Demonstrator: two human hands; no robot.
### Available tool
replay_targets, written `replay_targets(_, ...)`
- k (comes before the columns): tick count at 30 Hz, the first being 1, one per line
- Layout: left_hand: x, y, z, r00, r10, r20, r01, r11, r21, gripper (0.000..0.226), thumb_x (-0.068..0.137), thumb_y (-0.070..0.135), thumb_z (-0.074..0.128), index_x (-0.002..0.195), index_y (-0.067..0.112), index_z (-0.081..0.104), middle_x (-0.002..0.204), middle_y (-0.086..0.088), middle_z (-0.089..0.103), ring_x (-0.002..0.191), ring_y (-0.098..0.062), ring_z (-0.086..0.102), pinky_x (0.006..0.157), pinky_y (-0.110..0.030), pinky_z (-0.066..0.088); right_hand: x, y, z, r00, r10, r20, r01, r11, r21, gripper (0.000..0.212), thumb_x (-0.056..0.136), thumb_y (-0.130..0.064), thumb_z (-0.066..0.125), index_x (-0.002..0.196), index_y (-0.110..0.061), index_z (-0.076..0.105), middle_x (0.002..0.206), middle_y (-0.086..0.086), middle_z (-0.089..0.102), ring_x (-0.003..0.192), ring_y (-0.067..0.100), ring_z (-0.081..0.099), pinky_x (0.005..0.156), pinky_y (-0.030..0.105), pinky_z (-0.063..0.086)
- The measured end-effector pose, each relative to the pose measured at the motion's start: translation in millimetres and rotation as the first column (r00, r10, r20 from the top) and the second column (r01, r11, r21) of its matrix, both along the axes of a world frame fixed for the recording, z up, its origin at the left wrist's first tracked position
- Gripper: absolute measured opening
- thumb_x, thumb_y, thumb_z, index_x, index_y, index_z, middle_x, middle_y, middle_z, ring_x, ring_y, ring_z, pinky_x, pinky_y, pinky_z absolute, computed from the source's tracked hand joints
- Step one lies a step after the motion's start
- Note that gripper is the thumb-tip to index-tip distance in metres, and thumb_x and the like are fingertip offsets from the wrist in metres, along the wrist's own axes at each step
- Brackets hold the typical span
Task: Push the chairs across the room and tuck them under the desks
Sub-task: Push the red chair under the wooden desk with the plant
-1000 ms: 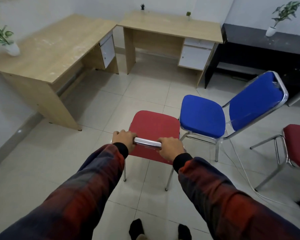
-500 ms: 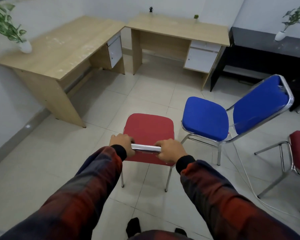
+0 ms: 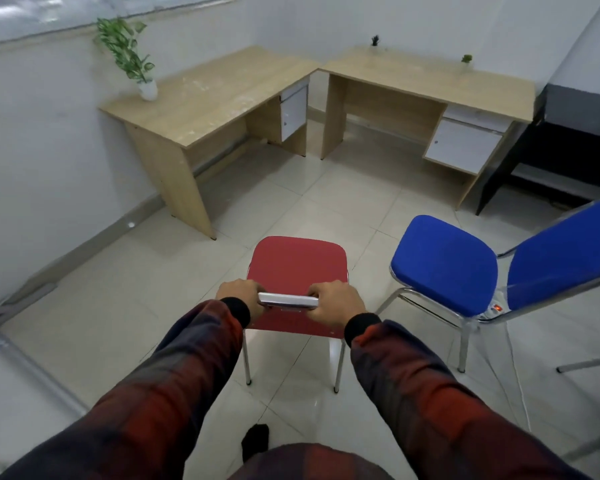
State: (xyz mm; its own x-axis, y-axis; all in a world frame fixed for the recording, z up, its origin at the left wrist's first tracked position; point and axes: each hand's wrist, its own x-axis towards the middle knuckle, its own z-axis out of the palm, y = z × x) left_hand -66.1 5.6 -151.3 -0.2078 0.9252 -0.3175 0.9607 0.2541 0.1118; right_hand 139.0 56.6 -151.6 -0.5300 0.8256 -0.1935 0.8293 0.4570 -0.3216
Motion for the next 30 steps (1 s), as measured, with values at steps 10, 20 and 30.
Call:
replay_targets(10,26.9,-44.3,-4.3,0.992,0.118,-0.036,-0.120,0.992,-0.041,0.028,0.075,0.043,0.060,0.100,0.033,0.065,0.086,0.010,0.065,0.078,-0.016,0.060,0.069,-0.027,0.047,7.7,-21.9,-4.6,0.995,0.015,0.095,-0.019,0.999,0.043,0.038,0.068,-0.052,0.059,0.091,-0.024,0.070,0.081,-0.003,0.068,0.077,0.025,0.064,0.074,0.034,0.056)
replay_targets(20,36.9,-46.7,-5.0,0.994,0.060,-0.091,-0.068,0.994,-0.082,0.031,0.074,0.047,0.061,0.099,0.030,0.069,0.086,0.009,0.063,0.076,-0.015,0.060,0.064,-0.026,0.049,15.6,-31.5,-9.1,0.978,0.038,0.206,-0.049,0.997,0.051,0.047,0.080,-0.062,0.057,0.084,-0.016,0.056,0.076,0.001,0.063,0.068,0.025,0.061,0.067,0.033,0.054)
replay_targets(30,14.6,-26.7,-9.8,0.999,-0.046,0.014,0.046,0.998,-0.032,0.031,0.078,0.042,0.059,0.107,0.039,0.068,0.087,0.014,0.069,0.074,-0.012,0.060,0.064,-0.024,0.047,7.2,-9.3,-19.4,0.974,0.049,0.219,-0.083,0.985,0.150,0.057,0.079,-0.077,0.049,0.079,-0.020,0.053,0.070,-0.002,0.059,0.063,0.024,0.058,0.067,0.035,0.055)
